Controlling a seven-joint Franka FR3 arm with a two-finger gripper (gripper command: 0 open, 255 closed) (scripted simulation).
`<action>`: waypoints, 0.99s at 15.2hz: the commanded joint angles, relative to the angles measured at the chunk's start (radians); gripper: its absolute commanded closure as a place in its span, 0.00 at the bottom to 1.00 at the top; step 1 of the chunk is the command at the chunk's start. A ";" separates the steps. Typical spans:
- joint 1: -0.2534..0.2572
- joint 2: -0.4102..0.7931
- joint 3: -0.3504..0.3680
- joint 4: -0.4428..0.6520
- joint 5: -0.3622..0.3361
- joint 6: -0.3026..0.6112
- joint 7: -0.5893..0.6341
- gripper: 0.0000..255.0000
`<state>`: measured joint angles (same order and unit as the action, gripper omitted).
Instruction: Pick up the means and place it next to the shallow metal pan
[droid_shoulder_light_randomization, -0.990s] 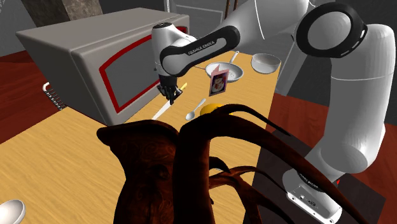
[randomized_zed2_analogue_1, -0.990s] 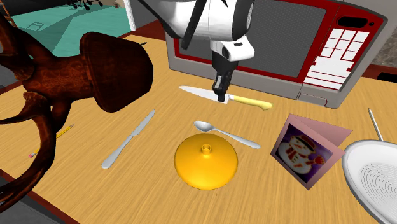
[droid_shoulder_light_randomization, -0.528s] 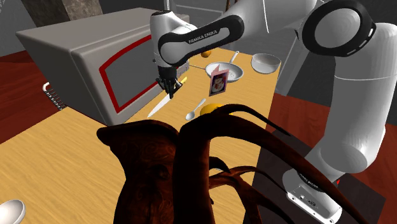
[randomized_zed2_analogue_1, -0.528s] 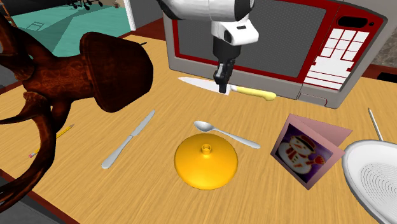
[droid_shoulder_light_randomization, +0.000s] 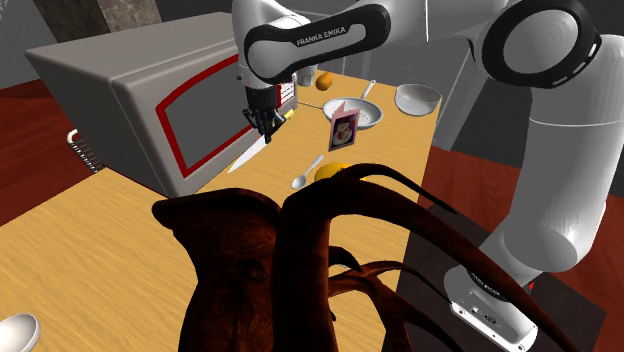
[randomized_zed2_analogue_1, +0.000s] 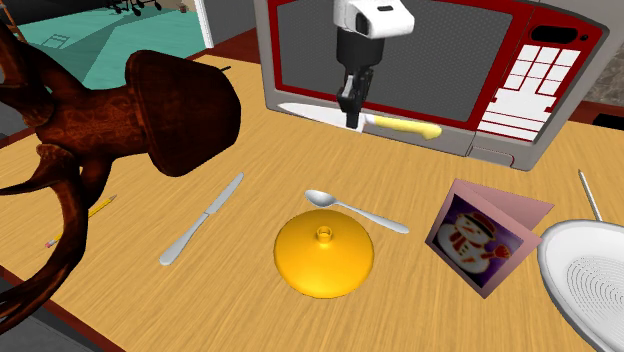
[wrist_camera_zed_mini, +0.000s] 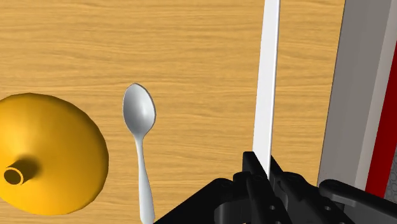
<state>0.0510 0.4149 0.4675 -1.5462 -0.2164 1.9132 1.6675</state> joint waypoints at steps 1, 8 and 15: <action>0.000 -0.008 0.002 0.015 0.005 -0.023 -0.003 1.00; -0.089 -0.141 -0.002 -0.125 0.065 0.002 -0.093 1.00; -0.209 -0.328 -0.046 -0.354 0.155 0.069 -0.271 1.00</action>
<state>-0.1406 0.1147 0.4309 -1.8603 -0.0749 1.9666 1.4273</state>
